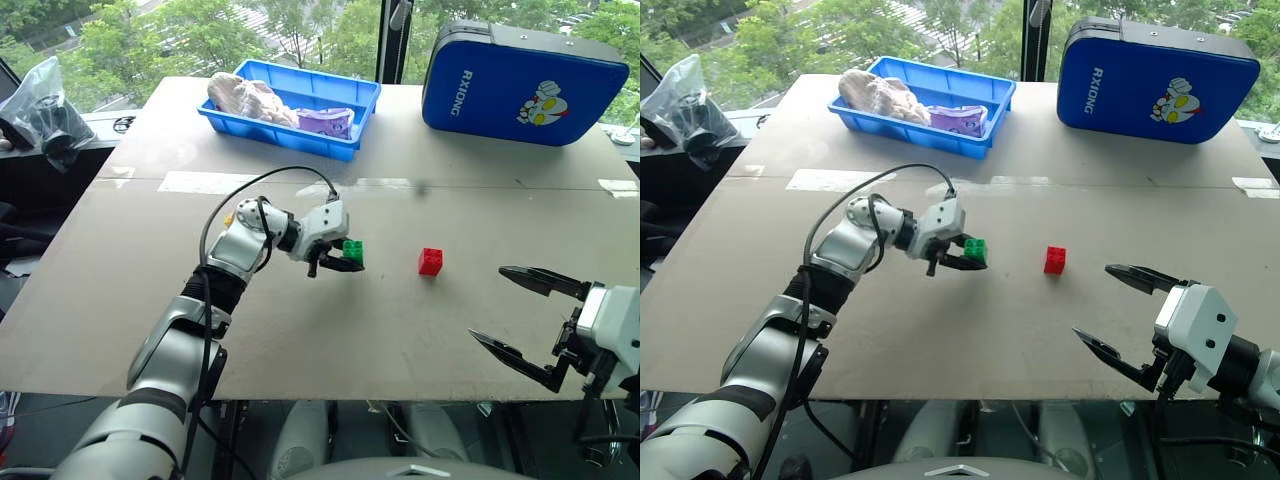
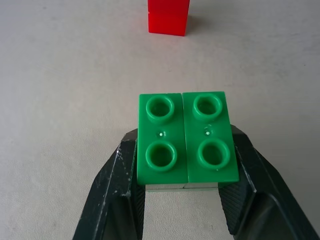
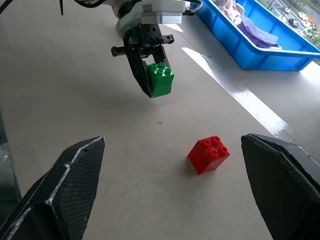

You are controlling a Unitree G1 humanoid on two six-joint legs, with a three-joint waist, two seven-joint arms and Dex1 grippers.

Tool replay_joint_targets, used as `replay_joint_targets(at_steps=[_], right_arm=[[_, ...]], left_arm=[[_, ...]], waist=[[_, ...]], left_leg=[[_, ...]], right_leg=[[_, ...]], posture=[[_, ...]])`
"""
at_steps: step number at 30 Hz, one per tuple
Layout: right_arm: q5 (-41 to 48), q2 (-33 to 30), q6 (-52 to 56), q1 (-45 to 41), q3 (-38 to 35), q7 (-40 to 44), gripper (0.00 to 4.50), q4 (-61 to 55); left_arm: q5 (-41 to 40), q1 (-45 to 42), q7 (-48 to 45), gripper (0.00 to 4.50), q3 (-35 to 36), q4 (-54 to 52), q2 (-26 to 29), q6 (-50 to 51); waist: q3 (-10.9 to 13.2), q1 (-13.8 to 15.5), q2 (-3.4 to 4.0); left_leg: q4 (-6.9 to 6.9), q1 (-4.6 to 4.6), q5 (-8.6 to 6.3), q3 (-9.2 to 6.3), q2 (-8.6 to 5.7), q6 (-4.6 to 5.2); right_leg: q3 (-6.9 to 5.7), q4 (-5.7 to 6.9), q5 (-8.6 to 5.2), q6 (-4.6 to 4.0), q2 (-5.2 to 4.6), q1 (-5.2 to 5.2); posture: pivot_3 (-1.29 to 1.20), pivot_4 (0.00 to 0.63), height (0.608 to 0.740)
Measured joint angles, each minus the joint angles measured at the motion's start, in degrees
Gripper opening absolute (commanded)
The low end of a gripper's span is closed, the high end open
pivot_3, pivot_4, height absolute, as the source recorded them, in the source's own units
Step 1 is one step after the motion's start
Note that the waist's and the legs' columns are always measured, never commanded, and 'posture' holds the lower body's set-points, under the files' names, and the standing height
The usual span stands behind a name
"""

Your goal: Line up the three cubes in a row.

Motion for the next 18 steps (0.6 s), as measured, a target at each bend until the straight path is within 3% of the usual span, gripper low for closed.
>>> replay_joint_targets(at_steps=[18], right_arm=[[0.27, -0.28, -0.29, 0.13, 0.17, 1.12, 4.49, 0.84]], left_arm=[[3.82, -2.18, -0.07, 1.32, -0.75, 6.07, -2.59, -5.65]], waist=[[0.00, 0.04, -0.01]], left_leg=[[0.02, -0.02, 0.00, -0.01, 0.00, 0.00]], right_leg=[[0.00, 0.01, 0.04, -0.04, -0.01, 0.00]], posture=[[0.00, 0.150, 0.740]])
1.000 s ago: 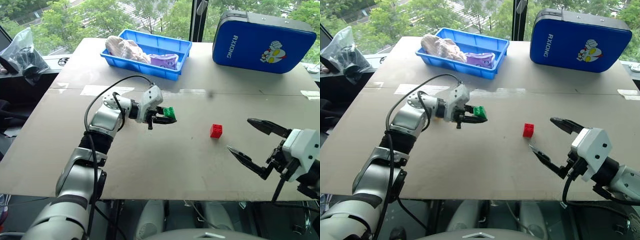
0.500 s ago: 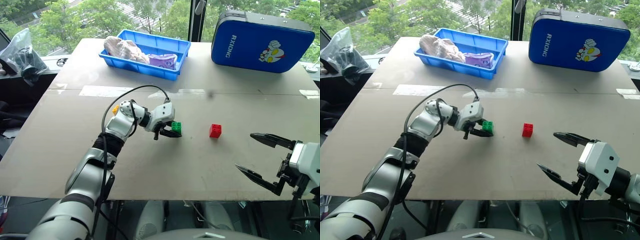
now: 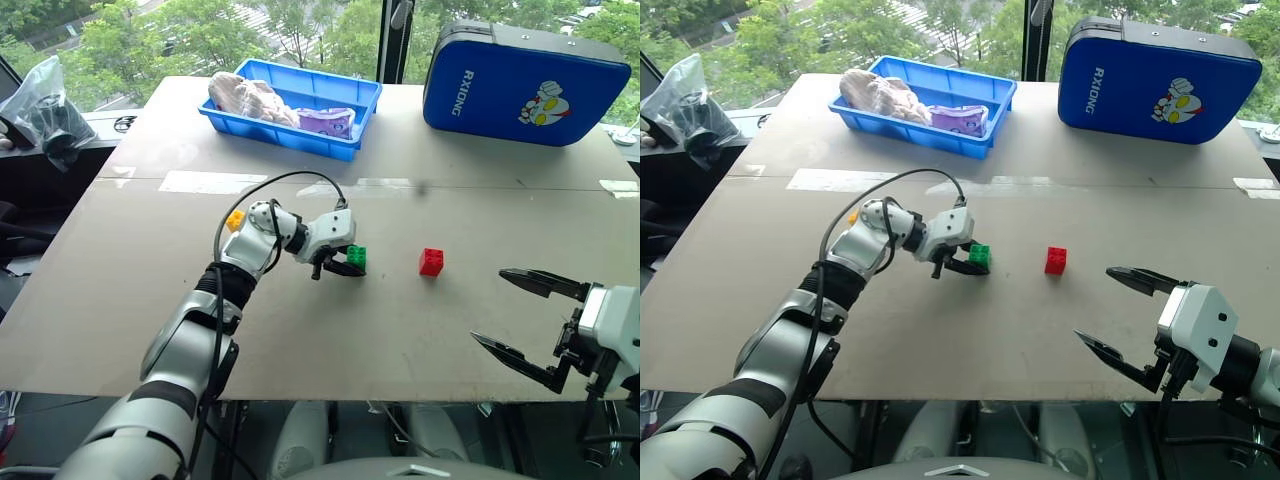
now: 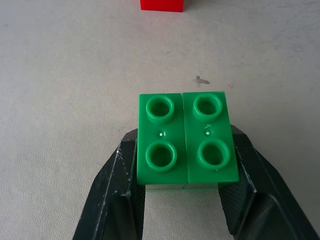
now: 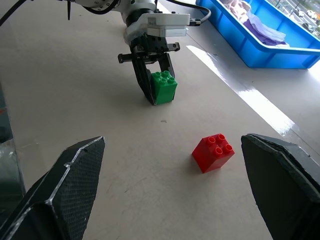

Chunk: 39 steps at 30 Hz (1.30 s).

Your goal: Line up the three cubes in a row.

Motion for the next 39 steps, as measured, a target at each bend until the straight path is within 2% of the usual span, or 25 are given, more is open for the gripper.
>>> replay_joint_targets(at_steps=[6, 11, 13, 17, 22, 25, 31, 35, 39], right_arm=[[0.01, 0.01, -0.01, 0.36, 0.00, 0.13, 4.49, -0.01], [0.00, 0.00, -0.02, 0.39, 0.00, 0.16, 4.49, -0.01], [0.01, 0.01, -0.03, 0.41, 0.01, 0.20, 4.49, -0.01], [0.00, 0.01, -0.07, 0.40, 0.29, 0.21, 4.49, -0.04], [-0.01, 0.07, -0.41, -0.30, 2.11, 0.24, 4.49, 0.07], [-0.10, 0.17, -1.34, -1.64, 4.01, 0.38, 4.49, 0.93], [-1.52, 0.05, -3.18, -4.94, 8.36, 0.93, 4.49, 4.21], [-1.60, -0.03, -3.82, -7.71, 10.92, 1.49, 4.49, 5.76], [-1.72, -0.05, -4.11, -8.77, 12.32, 1.69, 4.49, 6.69]], left_arm=[[0.42, -0.58, 0.61, 1.32, 0.01, 0.97, -0.73, -0.23], [0.58, -0.58, 0.80, 3.78, 0.01, 1.03, -1.19, -0.08], [0.62, -0.57, 1.03, 4.42, 0.02, 0.91, -1.07, 0.06], [0.05, 0.25, 1.25, 4.42, 1.12, -1.92, 1.20, 2.74], [-5.11, 5.27, 4.09, 4.42, 10.13, -14.77, 9.44, 15.67], [-7.80, 8.06, 11.75, 4.42, 18.19, -22.78, 12.42, 27.06], [-5.77, 12.58, 33.73, 4.42, 28.39, -34.05, 12.55, 44.66], [-7.59, 16.60, 35.56, 4.42, 28.91, -37.61, 14.63, 53.00], [-8.47, 16.55, 33.74, 4.42, 27.92, -34.87, 18.36, 53.14]], waist=[[0.00, 0.03, 0.00], [0.00, 0.01, 0.00], [0.00, 0.01, 0.00], [0.00, -0.21, 0.00], [-0.02, -0.39, 0.03], [-0.02, -0.09, 0.02], [-0.04, -0.05, -0.02], [-0.04, -0.05, -0.02], [-0.04, 0.00, -0.02]], left_leg=[[0.03, 0.00, 0.00, -0.01, 0.00, 0.00], [0.03, 0.00, 0.00, -0.01, 0.00, 0.00], [0.03, 0.00, 0.00, -0.01, 0.00, 0.00], [0.03, 0.01, 0.00, 0.02, 0.04, 0.00], [0.03, 0.04, 0.00, -0.02, 0.15, -0.01], [0.05, 0.04, 0.00, -0.03, 0.15, -0.01], [0.14, 0.03, 0.00, -0.02, 0.10, -0.01], [0.13, 0.04, 0.00, -0.06, 0.12, -0.02], [0.13, 0.06, 0.01, -0.03, 0.11, -0.02]], right_leg=[[0.00, 0.01, 0.00, 0.00, 0.00, 0.00], [-0.01, 0.02, 0.01, -0.01, 0.00, 0.00], [0.00, 0.02, 0.00, -0.01, 0.00, 0.00], [0.02, 0.02, 0.02, -0.03, 0.02, 0.00], [-0.03, 0.07, 0.04, -0.06, 0.07, -0.01], [-0.03, 0.05, -0.03, 0.05, 0.04, 0.01], [-0.01, 0.06, -0.04, 0.08, 0.01, 0.06], [-0.06, 0.08, 0.04, -0.06, 0.05, 0.04], [-0.06, 0.08, 0.02, -0.05, 0.03, 0.05]], posture=[[0.00, 0.150, 0.740], [0.00, 0.150, 0.740], [0.00, 0.150, 0.740], [0.00, 0.150, 0.740], [0.00, 0.150, 0.740], [0.00, 0.150, 0.740], [0.00, 0.150, 0.740], [0.00, 0.150, 0.740], [0.00, 0.150, 0.740]])
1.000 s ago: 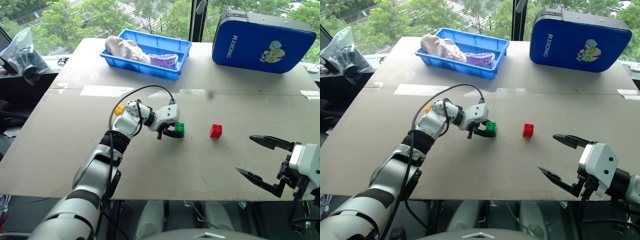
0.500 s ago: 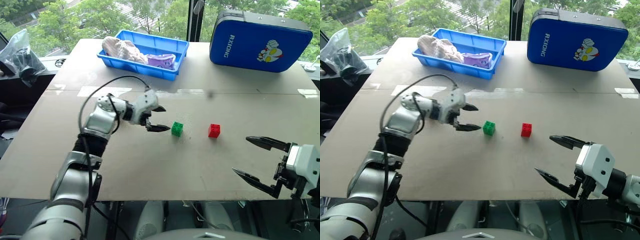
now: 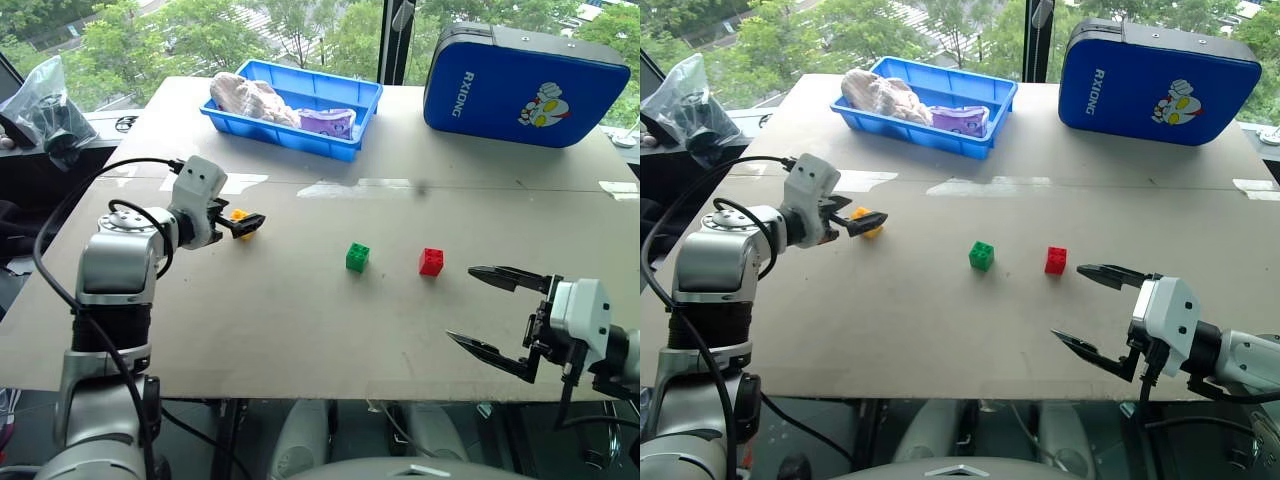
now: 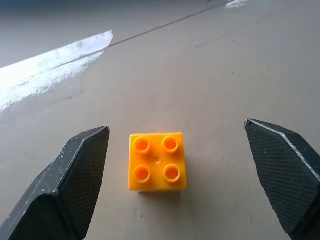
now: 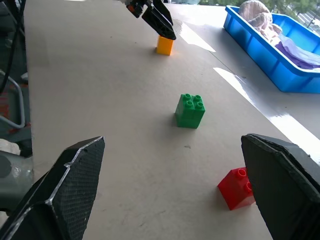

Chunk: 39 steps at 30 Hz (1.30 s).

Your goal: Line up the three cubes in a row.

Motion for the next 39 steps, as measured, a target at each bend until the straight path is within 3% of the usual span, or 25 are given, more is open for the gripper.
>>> replay_joint_targets(at_steps=[8, 21, 24, 30, 35, 39], right_arm=[[-0.21, 0.00, -0.05, 1.15, 0.53, -0.33, 4.49, -0.06], [-0.33, 0.00, -0.08, 2.41, 0.50, -1.46, 4.49, -1.27], [-0.33, 0.00, -0.12, 2.41, 0.51, -1.47, 4.49, -1.27], [-0.31, 0.00, -0.15, 2.68, 0.48, -1.52, 4.49, -1.28], [-0.31, 0.00, -0.15, 3.49, 0.25, -1.53, 4.49, -1.30], [-0.30, 0.00, -0.15, 3.78, -0.29, -1.53, 4.49, -1.32]], left_arm=[[-2.95, -0.03, -7.76, 4.42, -3.41, 4.27, 2.46, -7.35], [-0.26, -1.77, -4.60, 4.42, -6.14, 11.73, 3.06, -9.95], [-0.16, -1.78, -4.58, 3.63, -6.71, 12.24, 3.06, -10.96], [1.09, -1.80, -6.53, 1.23, -8.66, 15.56, 3.64, -17.05], [1.57, -1.95, -10.22, 1.26, -9.55, 16.97, 4.20, -23.14], [-1.94, -1.81, -21.59, 1.26, -10.04, 14.96, 5.07, -28.55]], waist=[[0.00, 0.00, -0.02], [-0.01, -0.03, -0.03], [-0.01, -0.02, -0.03], [-0.02, -0.02, -0.04], [-0.02, 0.01, -0.04], [-0.02, 0.01, -0.04]], left_leg=[[0.00, -0.04, 0.00, 0.03, -0.01, 0.00], [0.00, -0.03, 0.00, 0.04, -0.01, 0.00], [0.00, -0.03, 0.00, 0.04, -0.01, 0.00], [0.00, -0.03, 0.00, 0.04, -0.01, 0.00], [0.00, -0.04, -0.01, 0.05, -0.01, 0.01], [0.00, -0.05, -0.01, 0.06, -0.01, 0.01]], right_leg=[[0.03, -0.02, 0.05, -0.08, -0.04, -0.01], [0.03, -0.02, 0.03, -0.05, -0.02, -0.01], [0.03, -0.01, 0.03, -0.05, -0.02, -0.01], [0.03, -0.02, 0.05, -0.07, -0.02, -0.01], [0.03, -0.02, 0.04, -0.08, -0.03, -0.01], [0.03, -0.02, -0.01, -0.19, -0.04, -0.01]], posture=[[0.00, 0.150, 0.740], [0.00, 0.150, 0.740], [0.00, 0.150, 0.740], [0.00, 0.150, 0.740], [0.00, 0.150, 0.740], [0.00, 0.150, 0.740]])
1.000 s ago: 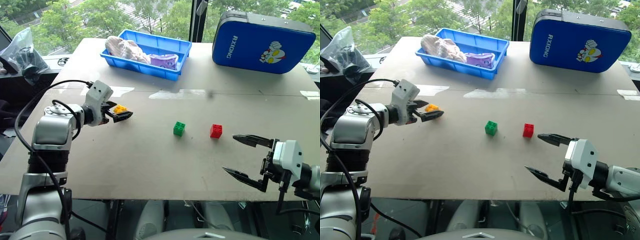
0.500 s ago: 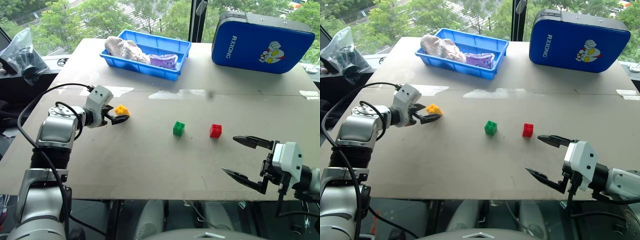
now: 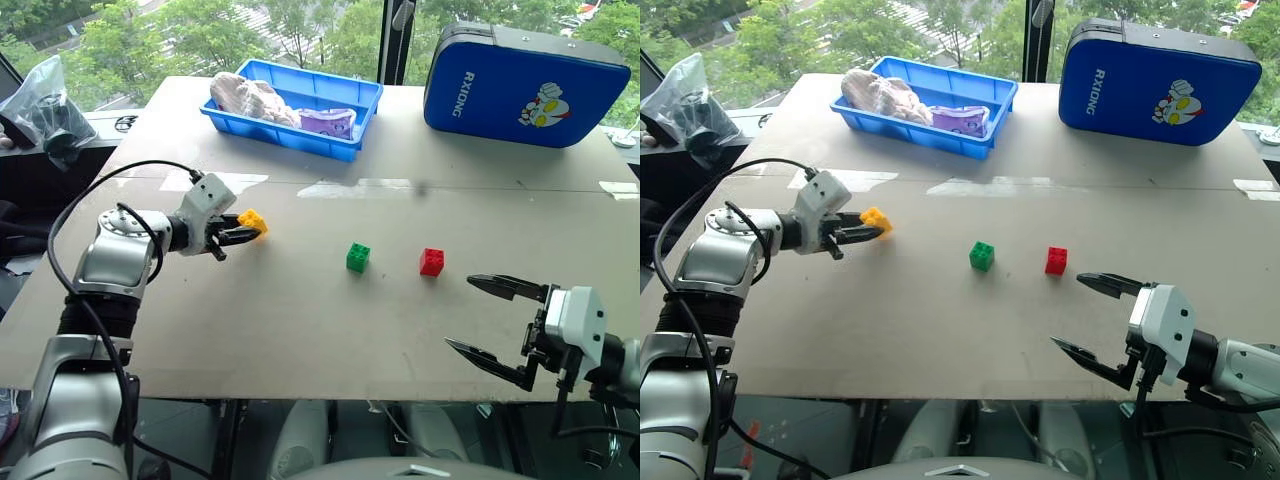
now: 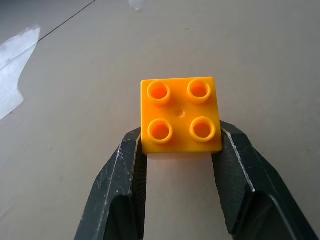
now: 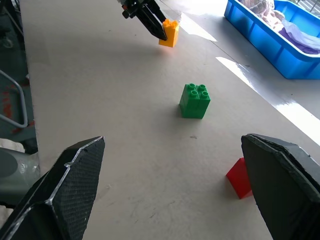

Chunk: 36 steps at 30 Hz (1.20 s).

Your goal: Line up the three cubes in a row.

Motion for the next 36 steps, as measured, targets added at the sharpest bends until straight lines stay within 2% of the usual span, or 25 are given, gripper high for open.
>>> replay_joint_targets(at_steps=[4, 9, 18, 25, 36], right_arm=[[0.04, -0.02, 0.00, 0.01, -0.97, 0.01, 4.49, 0.00], [0.55, -0.35, 0.12, 0.02, -1.37, 0.20, 4.49, -0.07], [1.01, -1.14, 0.13, 0.01, -1.57, 0.62, 4.49, -0.17], [1.52, -1.40, 0.14, 0.25, -1.78, 0.65, 4.49, -0.80], [1.79, -1.44, 0.20, 1.36, -3.19, 0.60, 4.49, -1.63]], left_arm=[[-0.60, -0.19, -7.88, 1.26, -2.59, -0.74, 0.27, -5.91], [3.21, -5.18, -13.83, 1.26, -7.76, 8.47, -0.56, -16.78], [6.75, -12.59, -21.76, 1.26, -10.85, 22.88, -3.73, -30.73], [9.82, -16.76, -23.91, 1.26, -11.32, 31.95, -6.35, -37.22], [12.44, -20.22, -23.81, 1.26, -11.28, 38.44, -8.28, -41.29]], waist=[[-0.01, 0.00, 0.02], [-0.01, 0.03, 0.01], [-0.01, 0.00, 0.01], [-0.01, 0.00, 0.00], [-0.02, -0.02, -0.01]], left_leg=[[0.00, 0.02, 0.00, 0.02, 0.00, 0.00], [0.01, 0.00, 0.00, 0.02, -0.01, 0.01], [0.02, -0.02, -0.01, 0.03, -0.03, 0.02], [0.03, -0.03, -0.01, 0.01, -0.03, 0.03], [0.03, -0.03, -0.01, 0.00, -0.03, 0.03]], right_leg=[[0.01, 0.00, -0.02, -0.03, 0.02, 0.00], [0.00, 0.01, -0.01, 0.06, 0.05, 0.00], [0.01, -0.01, 0.04, 0.15, 0.04, 0.00], [-0.01, 0.00, 0.04, 0.17, 0.04, 0.00], [-0.01, 0.00, 0.04, 0.17, 0.04, 0.00]], posture=[[0.00, 0.150, 0.740], [0.00, 0.150, 0.740], [0.00, 0.150, 0.740], [0.00, 0.150, 0.740], [0.00, 0.150, 0.740]])
